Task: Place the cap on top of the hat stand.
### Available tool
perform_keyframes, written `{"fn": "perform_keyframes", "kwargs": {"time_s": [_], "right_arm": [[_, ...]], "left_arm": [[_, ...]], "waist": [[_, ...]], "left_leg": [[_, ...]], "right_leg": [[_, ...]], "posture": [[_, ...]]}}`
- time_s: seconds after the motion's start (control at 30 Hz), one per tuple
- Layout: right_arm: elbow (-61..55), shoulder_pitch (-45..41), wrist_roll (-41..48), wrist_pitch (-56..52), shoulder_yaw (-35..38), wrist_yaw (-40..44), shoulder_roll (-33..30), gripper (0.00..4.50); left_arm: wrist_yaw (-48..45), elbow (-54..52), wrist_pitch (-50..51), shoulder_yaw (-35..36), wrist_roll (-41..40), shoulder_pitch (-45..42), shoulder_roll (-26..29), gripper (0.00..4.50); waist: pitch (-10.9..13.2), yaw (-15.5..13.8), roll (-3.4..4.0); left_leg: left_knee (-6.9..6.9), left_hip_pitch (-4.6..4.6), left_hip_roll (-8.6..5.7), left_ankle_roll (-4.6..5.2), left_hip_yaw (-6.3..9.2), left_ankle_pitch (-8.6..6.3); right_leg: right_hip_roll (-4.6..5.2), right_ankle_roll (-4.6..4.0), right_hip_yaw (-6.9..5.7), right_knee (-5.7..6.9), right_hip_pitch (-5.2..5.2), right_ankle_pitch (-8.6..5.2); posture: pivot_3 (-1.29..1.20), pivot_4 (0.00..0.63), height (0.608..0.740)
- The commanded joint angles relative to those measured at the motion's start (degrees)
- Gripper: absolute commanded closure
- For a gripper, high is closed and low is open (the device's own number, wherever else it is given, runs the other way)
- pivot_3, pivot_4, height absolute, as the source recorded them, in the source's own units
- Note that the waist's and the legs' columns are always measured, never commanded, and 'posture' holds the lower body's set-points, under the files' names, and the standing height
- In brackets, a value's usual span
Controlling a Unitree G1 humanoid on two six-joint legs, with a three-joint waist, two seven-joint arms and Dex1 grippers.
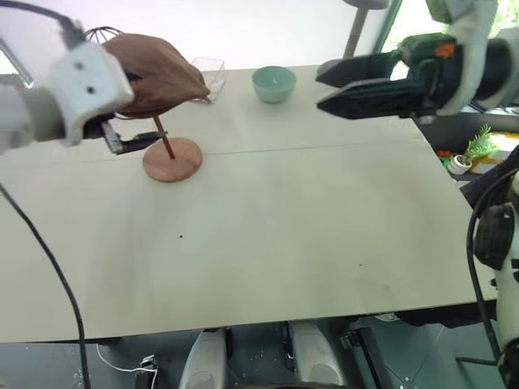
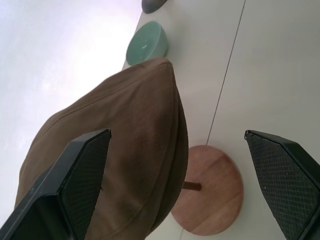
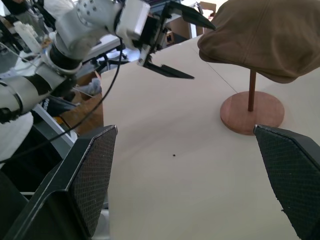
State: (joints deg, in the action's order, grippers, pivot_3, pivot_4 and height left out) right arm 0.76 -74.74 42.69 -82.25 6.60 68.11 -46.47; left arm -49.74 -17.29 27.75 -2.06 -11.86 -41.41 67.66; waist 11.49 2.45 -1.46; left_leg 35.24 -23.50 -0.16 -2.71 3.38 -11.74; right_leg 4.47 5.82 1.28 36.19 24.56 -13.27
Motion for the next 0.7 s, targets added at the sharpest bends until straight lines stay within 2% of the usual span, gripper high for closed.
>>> {"fn": "perform_keyframes", "kwargs": {"time_s": [0.03, 0.17, 0.43, 0.53, 0.7], "right_arm": [[2.05, -4.03, 2.32, 0.16, 3.16, -1.18, -1.63, 0.04], [4.35, -6.11, 3.65, -0.17, 4.06, -2.81, -1.55, 0.04], [2.54, -3.58, 5.51, 1.18, 3.99, -5.0, -1.39, 0.04], [2.63, -3.4, 5.91, 1.46, 3.94, -5.63, -1.27, 0.0], [3.16, -3.62, 6.4, 2.26, 3.31, -5.94, -1.72, 0.0]], "left_arm": [[3.58, -2.48, -2.09, -1.94, 7.54, -0.1, -1.07, 0.0], [7.01, -2.73, -1.75, -4.31, 13.33, -1.07, -4.95, 0.0], [12.44, -0.99, -4.87, -6.83, 25.31, -1.03, -9.66, 0.0], [12.93, -1.04, -4.62, -6.07, 26.76, -1.05, -11.34, 0.82], [12.84, -1.09, -6.17, -5.38, 28.65, -0.98, -12.24, 3.54]], "waist": [[0.0, -0.02, 0.0], [0.0, 0.02, 0.0], [-0.01, -0.05, -0.01], [0.0, -0.08, -0.01], [-0.01, -0.04, -0.01]], "left_leg": [[0.0, -0.01, 0.0, 0.0, 0.01, 0.0], [0.01, 0.0, 0.0, 0.0, 0.01, 0.0], [0.02, 0.0, 0.01, 0.01, 0.02, 0.0], [0.04, 0.0, 0.0, 0.01, 0.02, 0.0], [0.05, 0.0, 0.0, 0.01, 0.03, 0.0]], "right_leg": [[0.0, 0.0, 0.0, 0.0, 0.01, 0.0], [0.0, 0.01, 0.0, 0.03, 0.01, 0.0], [-0.02, 0.02, -0.01, 0.05, 0.01, 0.01], [-0.01, 0.02, 0.0, 0.05, 0.01, 0.01], [-0.02, 0.02, 0.0, 0.06, 0.01, 0.02]], "posture": [[0.0, 0.15, 0.74], [0.0, 0.15, 0.74], [0.0, 0.15, 0.74], [0.0, 0.15, 0.74], [0.0, 0.15, 0.74]]}}
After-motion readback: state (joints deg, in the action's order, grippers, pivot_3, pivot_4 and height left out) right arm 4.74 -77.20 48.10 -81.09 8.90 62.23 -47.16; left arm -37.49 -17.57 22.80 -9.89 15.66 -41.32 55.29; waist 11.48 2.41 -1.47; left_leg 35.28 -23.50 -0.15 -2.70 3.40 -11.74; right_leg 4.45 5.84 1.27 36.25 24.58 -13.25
